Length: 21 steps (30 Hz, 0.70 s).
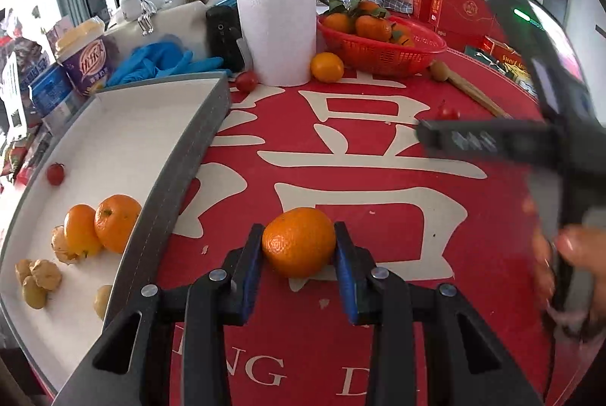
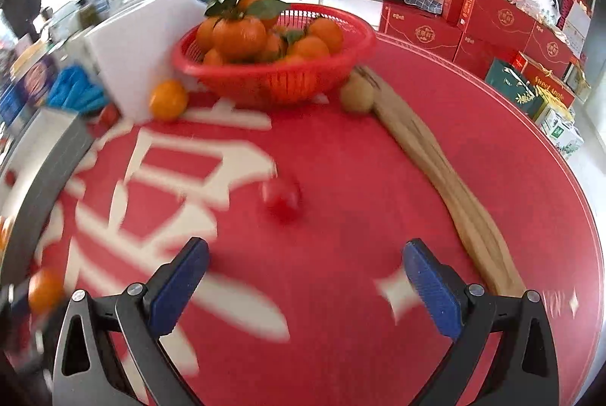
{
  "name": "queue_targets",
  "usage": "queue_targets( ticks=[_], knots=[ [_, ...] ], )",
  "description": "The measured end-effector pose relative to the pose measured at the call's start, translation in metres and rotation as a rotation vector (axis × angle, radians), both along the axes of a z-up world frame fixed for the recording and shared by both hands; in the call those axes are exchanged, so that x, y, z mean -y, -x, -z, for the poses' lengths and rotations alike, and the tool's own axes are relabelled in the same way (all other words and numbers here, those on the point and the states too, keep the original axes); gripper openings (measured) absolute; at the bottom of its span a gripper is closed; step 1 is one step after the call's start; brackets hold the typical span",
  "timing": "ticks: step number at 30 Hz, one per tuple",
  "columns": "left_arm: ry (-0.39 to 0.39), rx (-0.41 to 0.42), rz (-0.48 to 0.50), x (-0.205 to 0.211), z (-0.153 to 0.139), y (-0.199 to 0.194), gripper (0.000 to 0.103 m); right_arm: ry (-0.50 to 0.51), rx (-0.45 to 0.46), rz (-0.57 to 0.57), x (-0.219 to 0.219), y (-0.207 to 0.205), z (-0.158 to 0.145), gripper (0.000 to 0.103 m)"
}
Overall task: Organize fruits
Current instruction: 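Grasp an orange with the left tool while the right tool grasps another red tomato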
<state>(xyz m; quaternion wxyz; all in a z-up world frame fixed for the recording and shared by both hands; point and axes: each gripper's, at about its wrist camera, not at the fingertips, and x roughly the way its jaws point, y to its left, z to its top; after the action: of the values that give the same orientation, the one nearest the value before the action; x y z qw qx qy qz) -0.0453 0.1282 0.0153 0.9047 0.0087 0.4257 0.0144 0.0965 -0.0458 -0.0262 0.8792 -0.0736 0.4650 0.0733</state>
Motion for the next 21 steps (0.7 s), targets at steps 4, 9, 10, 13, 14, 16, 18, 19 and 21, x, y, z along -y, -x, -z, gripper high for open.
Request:
queue_targets(
  ticks=[4, 9, 10, 13, 14, 16, 18, 19, 21],
  knots=[
    [0.013, -0.001, -0.002, -0.002, 0.0, 0.0, 0.039, 0.0, 0.008, 0.007, -0.015, -0.016, 0.0, 0.096],
    [0.015, -0.001, -0.002, -0.001, 0.0, 0.0, 0.038, -0.004, 0.044, -0.03, -0.03, -0.008, -0.006, 0.034],
    [0.017, -0.001, -0.002, -0.002, 0.0, 0.0, 0.038, -0.005, 0.049, -0.035, -0.031, -0.006, -0.007, 0.025],
    [0.021, -0.002, -0.002, -0.002, -0.001, 0.0, 0.038, -0.033, 0.037, -0.036, -0.029, 0.004, -0.008, 0.022],
    [0.022, -0.002, -0.002, -0.002, -0.001, 0.0, 0.038, -0.06, 0.027, -0.04, -0.027, 0.009, -0.009, 0.022],
    [0.024, -0.002, -0.001, -0.003, 0.0, 0.0, 0.038, -0.129, -0.004, -0.051, -0.019, 0.024, -0.011, 0.022],
    [0.026, -0.002, -0.001, -0.003, -0.001, 0.0, 0.038, -0.178, -0.027, -0.056, -0.011, 0.038, -0.012, 0.022],
    [0.029, -0.002, -0.001, -0.003, -0.001, 0.0, 0.038, -0.195, -0.033, -0.056, -0.007, 0.044, -0.013, 0.022],
    [0.031, -0.002, 0.0, -0.004, -0.001, 0.0, 0.038, -0.225, -0.036, -0.051, 0.001, 0.057, -0.017, 0.022]
  ],
)
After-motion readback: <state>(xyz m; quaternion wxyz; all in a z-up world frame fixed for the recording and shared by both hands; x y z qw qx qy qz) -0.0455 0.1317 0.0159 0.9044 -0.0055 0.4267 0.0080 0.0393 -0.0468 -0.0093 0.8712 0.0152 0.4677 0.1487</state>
